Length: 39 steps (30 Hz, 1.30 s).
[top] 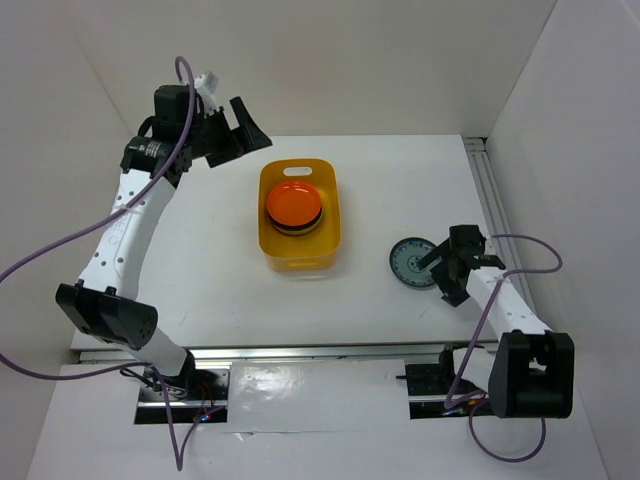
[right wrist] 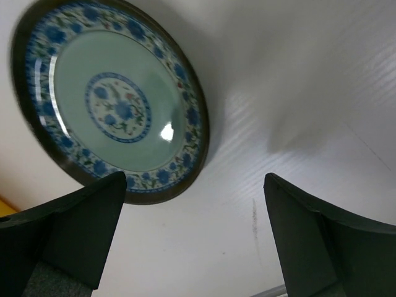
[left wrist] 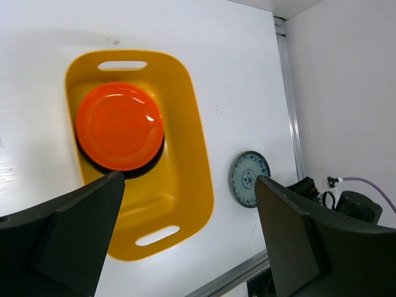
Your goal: Place the plates into the plastic bin on the countertop
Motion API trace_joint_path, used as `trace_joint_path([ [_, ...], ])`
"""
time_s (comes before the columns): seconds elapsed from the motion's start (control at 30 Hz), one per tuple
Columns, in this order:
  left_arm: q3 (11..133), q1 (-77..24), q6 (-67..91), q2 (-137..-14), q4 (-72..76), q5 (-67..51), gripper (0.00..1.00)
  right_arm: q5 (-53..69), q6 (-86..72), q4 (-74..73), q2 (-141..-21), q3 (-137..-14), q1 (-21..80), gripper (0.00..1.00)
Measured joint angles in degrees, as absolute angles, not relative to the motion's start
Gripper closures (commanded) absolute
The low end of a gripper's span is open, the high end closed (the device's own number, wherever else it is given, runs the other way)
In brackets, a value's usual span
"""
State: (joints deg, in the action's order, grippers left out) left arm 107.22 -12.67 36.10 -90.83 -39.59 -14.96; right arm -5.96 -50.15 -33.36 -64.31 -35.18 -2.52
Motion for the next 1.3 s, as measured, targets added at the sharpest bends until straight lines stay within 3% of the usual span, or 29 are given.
trace_joint_path([
  [0.17,102.2,-9.6,35.9,-88.9,-41.4,-15.2,0.00,-5.1,-50.9,-30.8,-64.5,-30.5,-2.5,0.08],
  [0.4,100.1,-9.5,36.0,-88.9,-42.3,-17.4,0.00,-5.2,-51.2,-22.4,-66.9,-29.5,-2.5,0.09],
  [0.53,100.1,-9.5,36.0,-88.9,-42.3,-18.7,0.00,-5.4,-51.4,-17.7,-69.0,-29.5,-2.5,0.19],
  [0.57,100.1,-9.5,36.0,-88.9,-42.2,-18.9,0.00,-5.5,-51.4,-16.6,-69.7,-29.6,-2.5,0.23],
  [0.7,100.1,-9.5,36.0,-88.9,-42.2,-19.5,0.00,-6.1,-51.8,-14.1,-72.4,-30.0,-2.7,0.56],
  [0.73,100.1,-9.5,36.1,-88.9,-42.2,-19.6,0.00,-6.3,-52.0,-13.7,-72.9,-30.0,-2.8,0.72],
  [0.87,100.1,-9.5,36.1,-88.9,-42.2,-19.6,0.00,-6.0,-53.6,-12.8,-74.4,-30.1,-3.2,1.00],
  [1.13,100.1,-9.4,36.1,-88.9,-42.1,-18.6,0.00,-4.6,-55.2,-13.1,-76.5,-33.8,-3.1,1.00],
  [1.3,100.0,-8.2,37.4,-89.0,-43.8,-13.3,0.00,-7.8,-55.0,-19.1,-76.2,-44.9,-0.9,1.00],
])
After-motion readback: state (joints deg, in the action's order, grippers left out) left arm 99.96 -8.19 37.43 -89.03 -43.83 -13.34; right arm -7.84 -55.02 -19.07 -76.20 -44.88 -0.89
